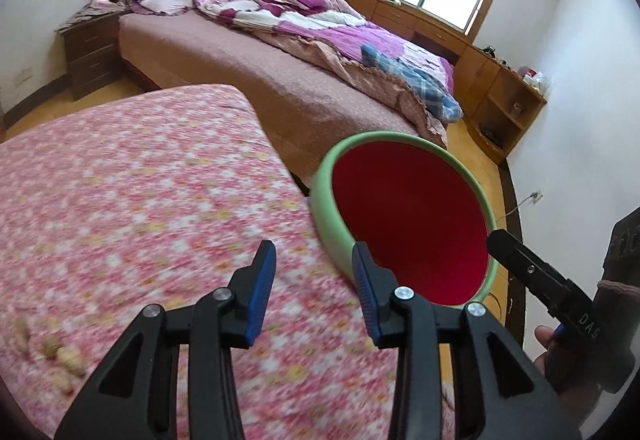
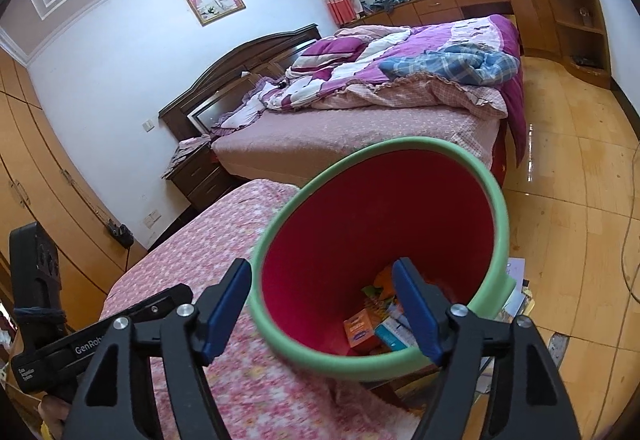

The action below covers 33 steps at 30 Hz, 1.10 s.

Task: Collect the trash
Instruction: 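Move both tools back over the bed near the peanuts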

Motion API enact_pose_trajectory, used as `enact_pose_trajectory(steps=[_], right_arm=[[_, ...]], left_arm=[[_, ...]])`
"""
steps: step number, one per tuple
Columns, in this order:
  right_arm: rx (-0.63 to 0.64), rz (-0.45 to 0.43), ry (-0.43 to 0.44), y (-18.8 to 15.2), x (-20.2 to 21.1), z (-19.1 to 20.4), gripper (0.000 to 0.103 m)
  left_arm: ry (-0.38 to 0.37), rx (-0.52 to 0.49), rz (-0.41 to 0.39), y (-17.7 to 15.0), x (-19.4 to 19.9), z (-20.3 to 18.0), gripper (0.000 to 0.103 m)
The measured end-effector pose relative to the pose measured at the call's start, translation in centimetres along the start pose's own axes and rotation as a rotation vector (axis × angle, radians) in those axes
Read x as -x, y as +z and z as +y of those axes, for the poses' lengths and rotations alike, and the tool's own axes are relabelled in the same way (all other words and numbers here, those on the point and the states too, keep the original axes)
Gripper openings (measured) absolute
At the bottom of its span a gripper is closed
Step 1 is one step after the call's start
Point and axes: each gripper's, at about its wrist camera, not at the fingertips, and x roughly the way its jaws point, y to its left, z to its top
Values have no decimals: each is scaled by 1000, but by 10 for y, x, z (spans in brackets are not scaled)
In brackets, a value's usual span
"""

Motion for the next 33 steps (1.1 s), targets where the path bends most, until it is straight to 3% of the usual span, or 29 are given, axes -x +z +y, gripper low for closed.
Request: enact_pose_trajectory(steps=[4, 20, 33], right_arm=[[23, -3, 10, -7, 10, 20, 86], [170, 1, 76, -51, 37, 121, 100], [299, -11, 125, -93, 53, 189, 102]], left_arm=[[23, 18, -17, -7, 23, 13, 40], [133, 108, -101, -41, 111, 72, 40], [295, 211, -166, -84, 172, 132, 40]])
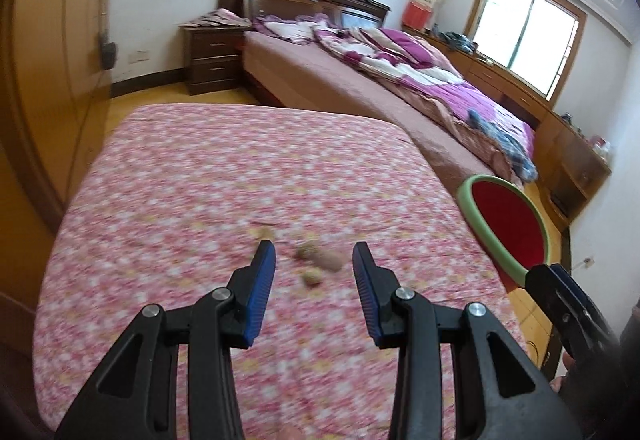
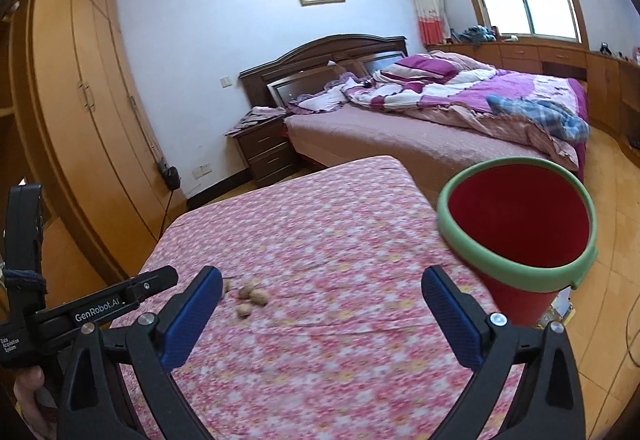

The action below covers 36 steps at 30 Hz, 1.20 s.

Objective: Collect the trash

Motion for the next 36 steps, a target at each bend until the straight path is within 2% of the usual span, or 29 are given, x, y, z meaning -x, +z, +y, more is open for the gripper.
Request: enact_pose_trajectory(steps=[12, 36], right_arm=[[66, 9, 7, -23, 8, 29, 102], [74, 0, -4, -25, 14, 31, 102]], left_arm=[[132, -41, -93, -21, 28, 28, 45], [161, -62, -113, -24, 32, 24, 45]])
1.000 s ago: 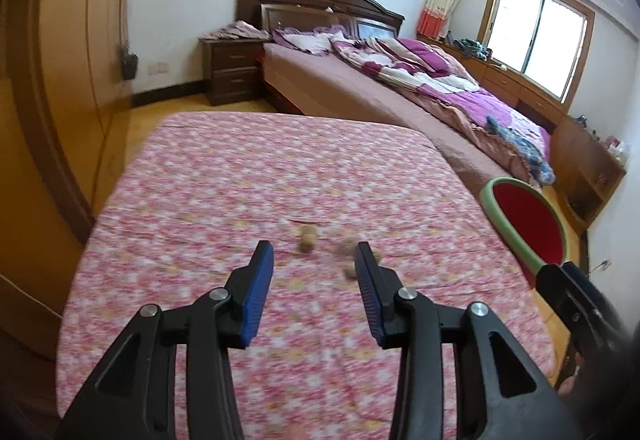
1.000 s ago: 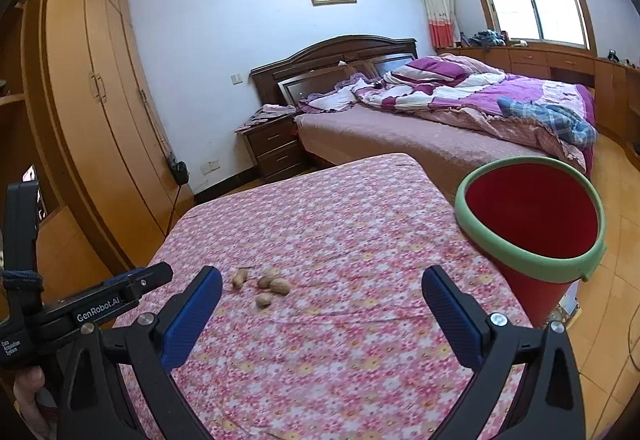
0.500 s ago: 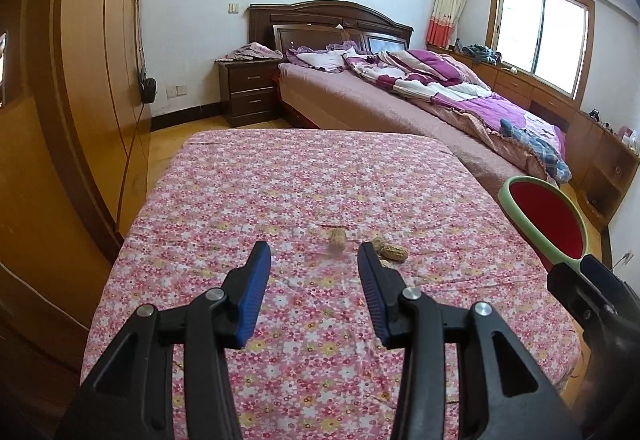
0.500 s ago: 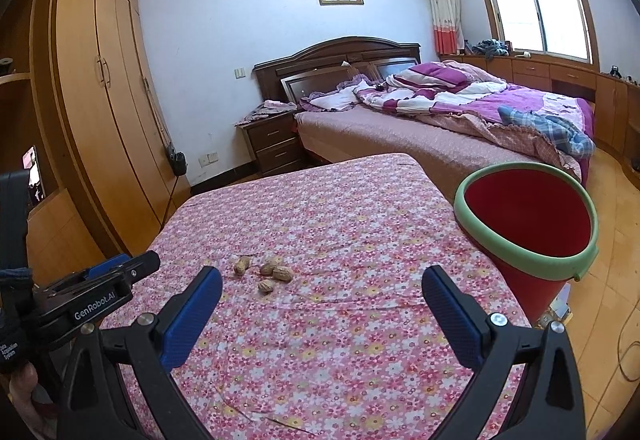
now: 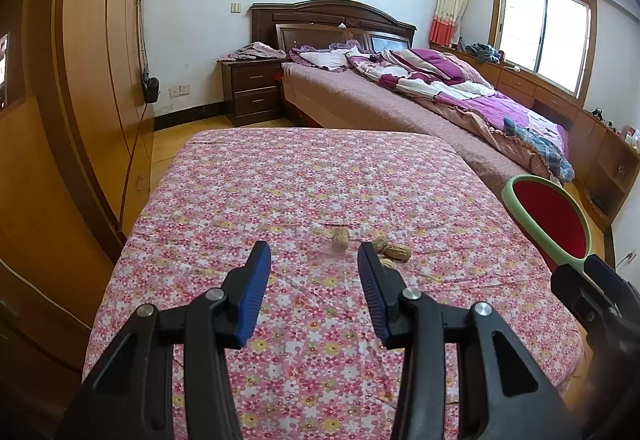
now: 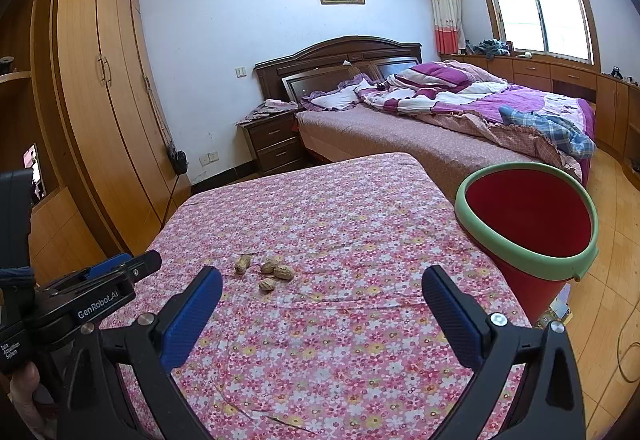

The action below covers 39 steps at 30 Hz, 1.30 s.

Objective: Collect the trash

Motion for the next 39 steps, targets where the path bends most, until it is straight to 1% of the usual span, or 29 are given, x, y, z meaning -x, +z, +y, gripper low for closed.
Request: enact_pose_trajectory(steps=[39], right_arm=[[2, 8, 9, -1, -1, 0, 102]], left_arm=[[4, -8, 4, 0, 0, 0, 45]])
